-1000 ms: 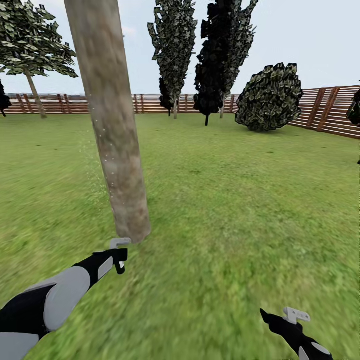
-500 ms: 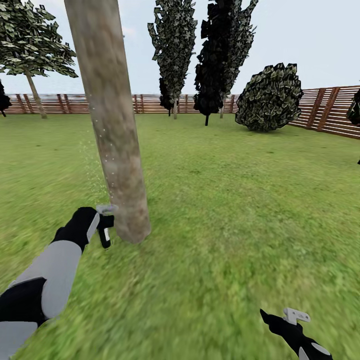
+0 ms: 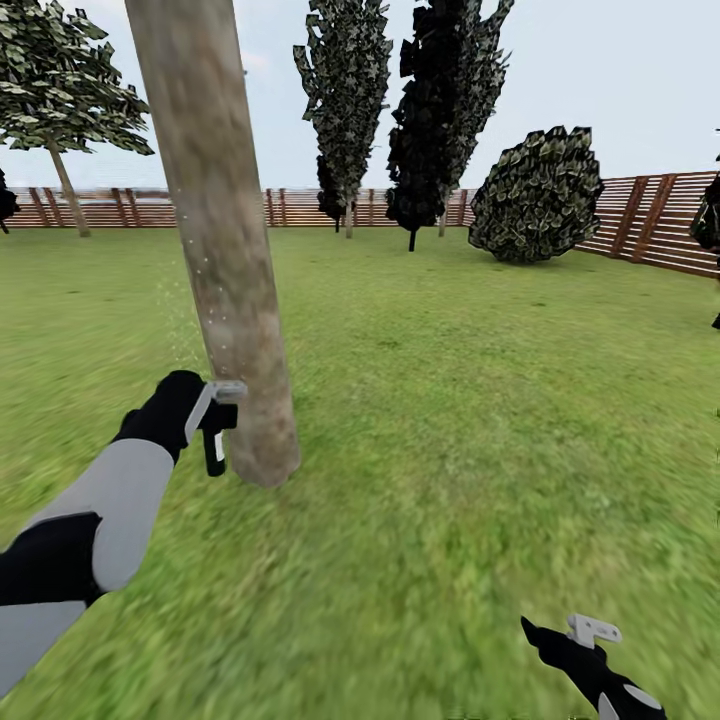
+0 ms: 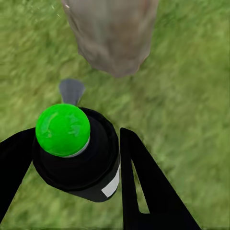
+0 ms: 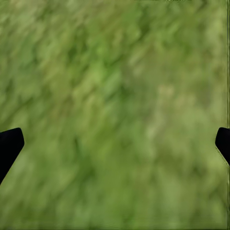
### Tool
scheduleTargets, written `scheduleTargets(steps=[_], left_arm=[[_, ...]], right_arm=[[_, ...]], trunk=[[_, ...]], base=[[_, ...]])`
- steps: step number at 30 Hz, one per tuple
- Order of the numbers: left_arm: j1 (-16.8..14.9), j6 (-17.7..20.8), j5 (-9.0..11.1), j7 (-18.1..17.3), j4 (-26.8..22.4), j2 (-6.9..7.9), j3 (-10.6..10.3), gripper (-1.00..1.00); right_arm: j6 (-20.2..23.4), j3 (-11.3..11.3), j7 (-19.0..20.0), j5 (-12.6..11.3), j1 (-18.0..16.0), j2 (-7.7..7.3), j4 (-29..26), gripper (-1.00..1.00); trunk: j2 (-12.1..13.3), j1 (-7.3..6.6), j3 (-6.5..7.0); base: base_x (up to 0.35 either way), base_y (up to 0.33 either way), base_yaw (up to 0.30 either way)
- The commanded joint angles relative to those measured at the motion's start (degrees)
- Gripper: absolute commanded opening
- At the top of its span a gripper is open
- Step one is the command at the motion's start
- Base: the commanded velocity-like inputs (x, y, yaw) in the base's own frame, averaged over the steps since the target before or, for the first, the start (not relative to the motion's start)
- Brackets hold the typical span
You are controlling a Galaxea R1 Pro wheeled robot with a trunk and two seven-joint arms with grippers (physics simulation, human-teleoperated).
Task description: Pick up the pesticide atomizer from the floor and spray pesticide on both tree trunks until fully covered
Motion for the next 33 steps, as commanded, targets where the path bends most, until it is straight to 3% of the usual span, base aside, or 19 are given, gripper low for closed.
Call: scheduleTargets(steps=[1, 6, 9, 12, 14, 19, 21, 33], left_arm=[[0.0, 0.0, 0.3, 0.0, 0.9, 0.49, -0.3, -1.0], [0.0, -0.2, -0.5, 0.0, 6.2, 1.96, -0.6, -1.0], [0.2, -0.3, -1.7, -0.1, 6.8, 3.13, -0.6, -1.0], [0.3, -0.4, -1.9, -0.1, 6.9, 3.2, -0.7, -1.0], [0.3, -0.4, -1.9, -0.2, 7.1, 2.67, -0.7, -1.0], [0.4, -0.4, -1.9, -0.2, 7.3, -2.4, -0.8, -1.0], [0.4, -0.5, -1.9, -0.2, 7.3, -3.61, -0.8, -1.0], [0.5, -1.2, -2.0, -0.1, 7.2, -3.67, -0.6, -1.0]], right_arm=[[0.0, 0.0, 0.0, 0.0, 0.0, 0.0, 0.0, 1.0], [0.0, 0.0, 0.0, 0.0, 0.0, -0.01, 0.0, 1.0], [0.0, 0.0, 0.0, 0.0, 0.0, 0.05, 0.0, 1.0], [0.0, 0.0, 0.0, 0.0, 0.0, 0.07, 0.0, 1.0], [0.0, 0.0, 0.0, 0.0, 0.0, 0.08, 0.0, 1.0], [0.0, 0.0, 0.0, 0.0, 0.0, 0.08, 0.0, 1.0], [0.0, 0.0, 0.0, 0.0, 0.0, 0.08, 0.0, 1.0], [0.0, 0.0, 0.0, 0.0, 0.0, 0.08, 0.0, 1.0]], trunk=[[0.0, 0.0, 0.0], [0.0, 0.0, 0.0], [0.0, 0.0, 0.0], [0.0, 0.0, 0.0], [0.0, 0.0, 0.0], [0.0, 0.0, 0.0], [0.0, 0.0, 0.0], [0.0, 0.0, 0.0]], base=[[0.0, 0.0, -0.23], [0.0, 0.0, -0.155], [0.0, 0.0, -0.01], [0.0, 0.0, -0.002], [0.0, 0.0, 0.0], [0.0, 0.0, 0.0], [0.0, 0.0, 0.0], [0.088, 0.0, 0.0]])
